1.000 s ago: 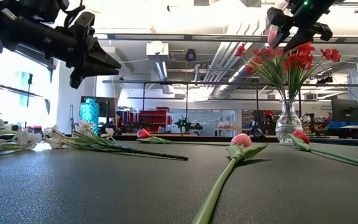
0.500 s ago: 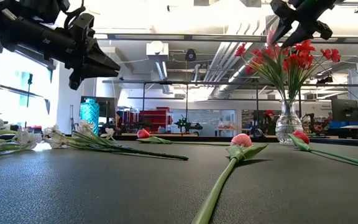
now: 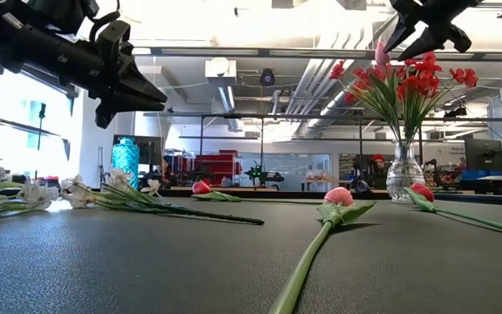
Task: Sort flowers into vase by color
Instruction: Put the right pink flower into the transparent vase
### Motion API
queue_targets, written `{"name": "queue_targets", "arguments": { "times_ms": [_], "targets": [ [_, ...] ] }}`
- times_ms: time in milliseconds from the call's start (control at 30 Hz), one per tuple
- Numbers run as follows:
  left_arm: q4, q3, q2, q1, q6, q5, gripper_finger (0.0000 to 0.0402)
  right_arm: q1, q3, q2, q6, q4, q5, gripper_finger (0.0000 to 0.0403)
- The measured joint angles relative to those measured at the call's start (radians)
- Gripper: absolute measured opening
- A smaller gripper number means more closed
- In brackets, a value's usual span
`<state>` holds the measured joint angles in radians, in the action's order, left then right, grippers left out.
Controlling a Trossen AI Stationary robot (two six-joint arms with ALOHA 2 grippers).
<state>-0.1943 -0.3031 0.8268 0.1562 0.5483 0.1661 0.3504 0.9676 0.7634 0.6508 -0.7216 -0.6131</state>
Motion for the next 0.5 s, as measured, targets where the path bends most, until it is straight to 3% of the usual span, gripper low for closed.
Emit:
{"name": "queue_targets", "arguments": {
  "times_ms": [500],
  "targets": [
    [0.000, 0.000, 0.000, 0.000, -0.001, 0.000, 0.0074, 0.000, 0.000, 0.001, -0.041, 0.058, 0.066, 0.0165]
  ]
}}
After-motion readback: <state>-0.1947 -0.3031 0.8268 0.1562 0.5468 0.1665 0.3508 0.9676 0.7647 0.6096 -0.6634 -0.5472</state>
